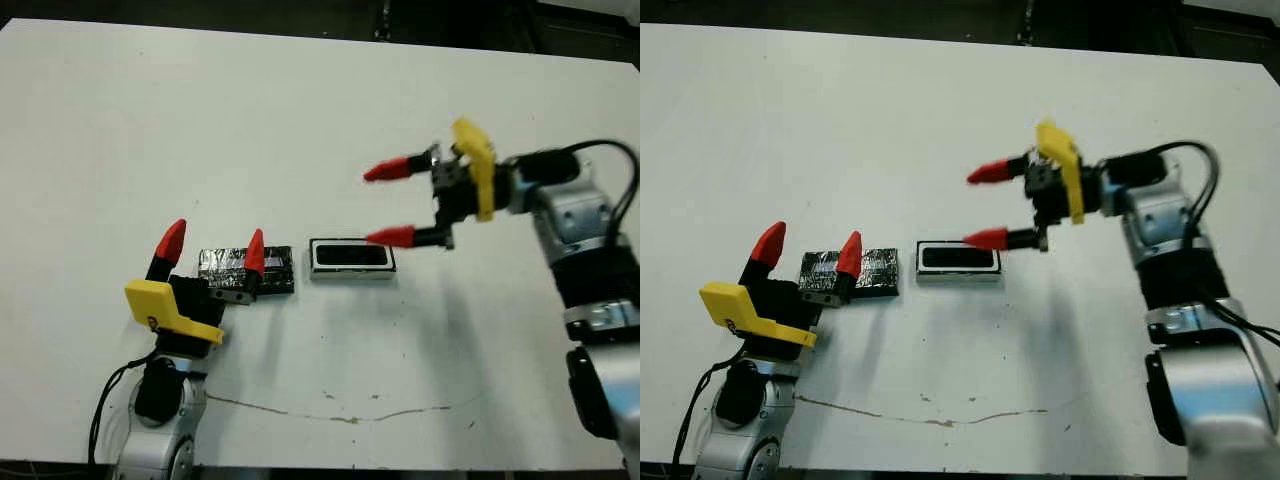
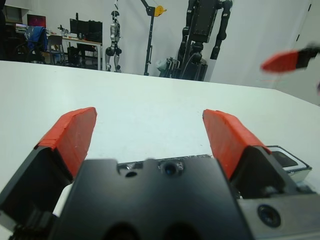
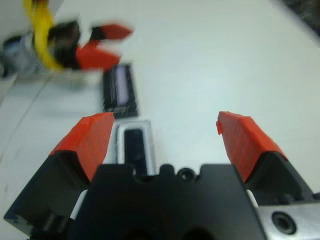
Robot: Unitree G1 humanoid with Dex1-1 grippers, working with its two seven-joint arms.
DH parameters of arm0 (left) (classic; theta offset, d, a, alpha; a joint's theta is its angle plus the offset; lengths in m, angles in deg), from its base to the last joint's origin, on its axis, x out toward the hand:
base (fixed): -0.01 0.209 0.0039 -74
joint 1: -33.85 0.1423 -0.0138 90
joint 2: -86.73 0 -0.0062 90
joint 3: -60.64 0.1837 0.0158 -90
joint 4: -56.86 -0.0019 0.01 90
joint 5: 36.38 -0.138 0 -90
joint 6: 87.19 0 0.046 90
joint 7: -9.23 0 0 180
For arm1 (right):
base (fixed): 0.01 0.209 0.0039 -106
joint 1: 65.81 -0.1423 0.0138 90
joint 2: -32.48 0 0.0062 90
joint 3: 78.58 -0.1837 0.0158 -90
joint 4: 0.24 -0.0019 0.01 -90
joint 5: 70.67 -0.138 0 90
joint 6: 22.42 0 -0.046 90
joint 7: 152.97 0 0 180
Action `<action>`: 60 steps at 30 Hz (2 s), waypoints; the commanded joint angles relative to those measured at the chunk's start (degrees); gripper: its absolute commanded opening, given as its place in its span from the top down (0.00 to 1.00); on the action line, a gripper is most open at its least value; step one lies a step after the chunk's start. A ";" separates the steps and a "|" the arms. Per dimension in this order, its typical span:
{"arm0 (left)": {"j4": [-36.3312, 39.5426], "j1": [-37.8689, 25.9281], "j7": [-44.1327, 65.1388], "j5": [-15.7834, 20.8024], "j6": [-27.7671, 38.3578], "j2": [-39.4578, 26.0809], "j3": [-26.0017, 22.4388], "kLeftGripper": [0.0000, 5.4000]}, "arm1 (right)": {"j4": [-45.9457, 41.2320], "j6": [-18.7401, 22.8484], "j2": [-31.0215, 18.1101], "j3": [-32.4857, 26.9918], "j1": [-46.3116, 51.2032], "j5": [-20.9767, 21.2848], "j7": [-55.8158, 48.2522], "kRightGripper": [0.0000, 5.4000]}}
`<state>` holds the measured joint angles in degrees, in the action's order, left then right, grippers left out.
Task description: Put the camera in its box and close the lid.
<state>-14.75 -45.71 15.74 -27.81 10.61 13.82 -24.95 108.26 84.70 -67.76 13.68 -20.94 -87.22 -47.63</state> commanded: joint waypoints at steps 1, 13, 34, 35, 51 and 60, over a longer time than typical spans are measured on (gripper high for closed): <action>0.00 -1.02 2.12 -0.24 1.11 -3.49 -2.45 0.00 | -9.27 3.29 0.07 -6.08 9.12 -1.37 12.39 0.00; 5.22 -15.53 24.91 6.53 -12.14 -32.49 -11.22 0.00 | -36.86 -4.88 9.97 -16.32 46.55 -7.75 33.91 0.30; -21.84 -42.59 68.50 12.26 -19.54 -43.93 3.04 0.00 | -31.84 -18.91 15.81 -13.23 55.96 -7.53 40.69 0.88; -22.68 -42.79 69.12 11.81 -19.52 -43.61 3.72 0.00 | -31.86 -18.93 15.82 -13.09 55.91 -7.75 40.82 0.91; -32.33 -42.48 71.34 3.51 -12.05 -39.50 9.05 0.00 | -32.42 -19.08 15.50 -12.67 55.95 -8.94 41.49 1.00; -34.73 -42.26 69.21 -2.23 -9.10 -38.86 10.65 0.00 | -32.29 -19.36 15.60 -12.60 56.12 -8.77 41.74 1.00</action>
<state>-48.94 -88.08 85.37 -28.90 1.52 -25.05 -14.87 75.84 65.79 -51.45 1.32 34.36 -95.88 -6.32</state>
